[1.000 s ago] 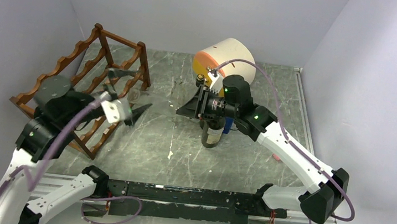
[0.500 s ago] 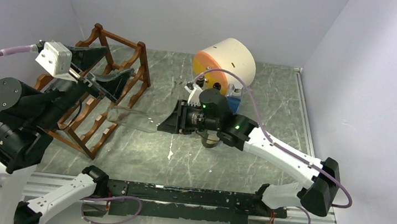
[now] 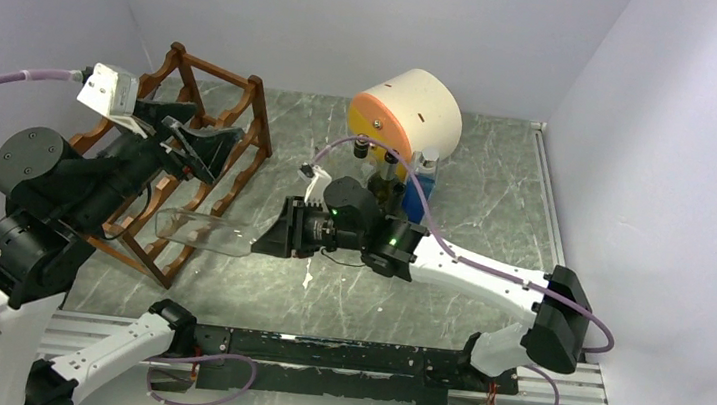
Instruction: Put the wine bottle on the wine rack
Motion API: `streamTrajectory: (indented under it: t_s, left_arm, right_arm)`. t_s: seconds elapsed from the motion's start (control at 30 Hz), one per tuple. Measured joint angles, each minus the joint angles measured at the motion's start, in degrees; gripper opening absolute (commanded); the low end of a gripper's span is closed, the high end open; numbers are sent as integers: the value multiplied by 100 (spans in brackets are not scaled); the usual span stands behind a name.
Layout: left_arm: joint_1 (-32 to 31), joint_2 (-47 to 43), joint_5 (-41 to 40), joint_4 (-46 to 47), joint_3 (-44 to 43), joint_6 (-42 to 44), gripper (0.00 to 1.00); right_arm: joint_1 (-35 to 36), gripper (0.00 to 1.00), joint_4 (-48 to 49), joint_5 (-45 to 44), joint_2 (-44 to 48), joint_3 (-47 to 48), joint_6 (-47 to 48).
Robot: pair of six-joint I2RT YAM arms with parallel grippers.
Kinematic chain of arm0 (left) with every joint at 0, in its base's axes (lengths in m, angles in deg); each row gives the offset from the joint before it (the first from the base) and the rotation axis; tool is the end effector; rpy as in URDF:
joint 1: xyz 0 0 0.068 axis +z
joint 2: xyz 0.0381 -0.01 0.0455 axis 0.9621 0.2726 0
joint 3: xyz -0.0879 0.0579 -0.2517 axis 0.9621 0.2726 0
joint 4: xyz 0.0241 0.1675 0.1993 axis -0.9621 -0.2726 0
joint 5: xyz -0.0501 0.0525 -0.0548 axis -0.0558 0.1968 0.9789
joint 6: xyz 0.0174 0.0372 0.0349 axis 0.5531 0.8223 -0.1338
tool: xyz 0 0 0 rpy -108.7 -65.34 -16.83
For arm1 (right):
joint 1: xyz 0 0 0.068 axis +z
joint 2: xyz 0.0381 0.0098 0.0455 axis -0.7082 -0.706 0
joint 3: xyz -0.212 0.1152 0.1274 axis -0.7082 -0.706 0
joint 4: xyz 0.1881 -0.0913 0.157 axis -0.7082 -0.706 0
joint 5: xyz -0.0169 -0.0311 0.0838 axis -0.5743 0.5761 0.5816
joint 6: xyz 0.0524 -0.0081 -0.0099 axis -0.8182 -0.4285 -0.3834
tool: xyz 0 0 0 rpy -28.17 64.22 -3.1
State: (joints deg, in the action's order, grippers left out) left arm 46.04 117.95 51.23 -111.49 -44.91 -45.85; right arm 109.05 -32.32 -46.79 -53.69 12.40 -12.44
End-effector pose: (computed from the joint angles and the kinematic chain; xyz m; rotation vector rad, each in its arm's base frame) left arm 0.0781 -0.0431 0.5217 0.2197 1.4572 -0.6180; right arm 0.1410 0.3096 0.3274 -0.4695 2.1940 1.4959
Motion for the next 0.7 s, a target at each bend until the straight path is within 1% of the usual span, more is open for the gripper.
streamTrajectory:
  t_s: [0.2, 0.3, 0.47, 0.7]
  left_arm:
    - [0, 24, -20, -208, -55, -74, 99]
    - [0, 142, -17, -400, -275, -98, 99]
    - [0, 391, 4, -704, -750, -173, 99]
    - [0, 356, 9, -1049, -848, -365, 99]
  right_arm:
    - [42, 0, 389, -46, -260, 0, -109]
    - [92, 0, 710, -76, -490, 0, -197]
    - [214, 0, 1534, -76, -1073, 0, -374]
    - [334, 0, 2804, -120, -2127, 101, -719]
